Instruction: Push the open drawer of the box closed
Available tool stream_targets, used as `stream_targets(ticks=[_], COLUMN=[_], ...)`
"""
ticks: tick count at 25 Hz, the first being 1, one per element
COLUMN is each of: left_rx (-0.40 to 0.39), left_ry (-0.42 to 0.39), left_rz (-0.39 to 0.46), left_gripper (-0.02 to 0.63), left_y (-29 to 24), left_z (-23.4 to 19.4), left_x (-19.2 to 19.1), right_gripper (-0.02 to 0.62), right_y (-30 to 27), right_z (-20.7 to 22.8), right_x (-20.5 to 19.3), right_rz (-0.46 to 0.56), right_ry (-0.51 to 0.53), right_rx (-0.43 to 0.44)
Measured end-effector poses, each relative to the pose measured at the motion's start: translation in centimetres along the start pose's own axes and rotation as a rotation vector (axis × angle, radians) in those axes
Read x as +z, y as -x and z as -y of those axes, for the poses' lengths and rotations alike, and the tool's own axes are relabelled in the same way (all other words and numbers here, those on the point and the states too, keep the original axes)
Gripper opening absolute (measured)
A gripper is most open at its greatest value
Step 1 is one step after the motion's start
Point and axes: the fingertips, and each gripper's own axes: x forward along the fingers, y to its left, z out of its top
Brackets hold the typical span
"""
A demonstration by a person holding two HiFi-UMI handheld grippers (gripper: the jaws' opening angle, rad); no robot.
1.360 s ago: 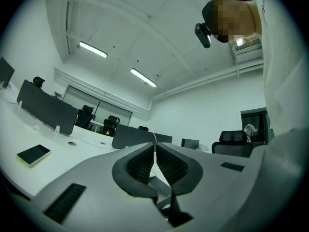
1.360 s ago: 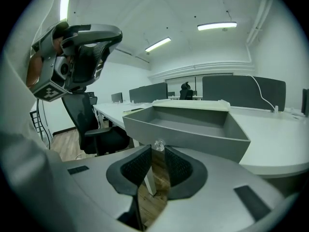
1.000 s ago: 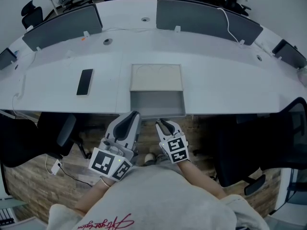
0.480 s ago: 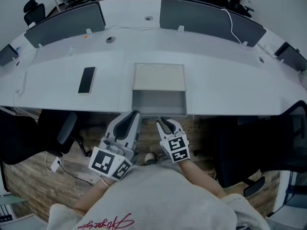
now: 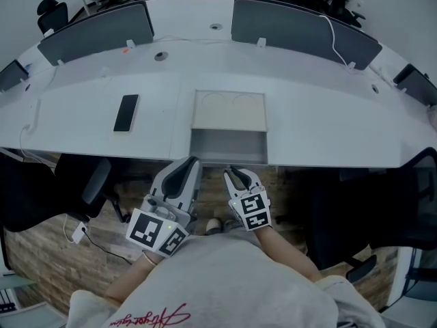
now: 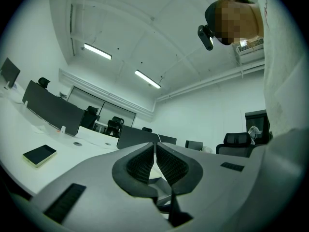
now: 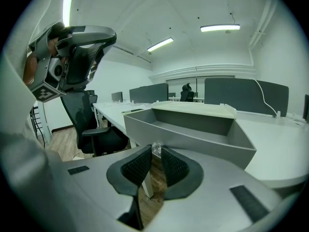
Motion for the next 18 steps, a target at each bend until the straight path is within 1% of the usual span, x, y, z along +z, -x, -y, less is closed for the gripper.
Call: stream_targets(ticks=[9,18], left_rx=[-0.004,0.011], left_ry=[0.007,0.003], left_rz=[-0.005,0.002], left_gripper=[0.031,0.031], left_y=[-0.3,-0.4], left_z=[0.0,-0.3], left_x=[0.0,0.2], right_gripper=[0.069,0.069], right_y=[-0.4,-0.9], right_z=[0.4,1.0], right_x=[0.4,0.9], right_rz=[-0.005,-0.006], right_ry=[0.008,0.005], right_rx=[0.007,0.010])
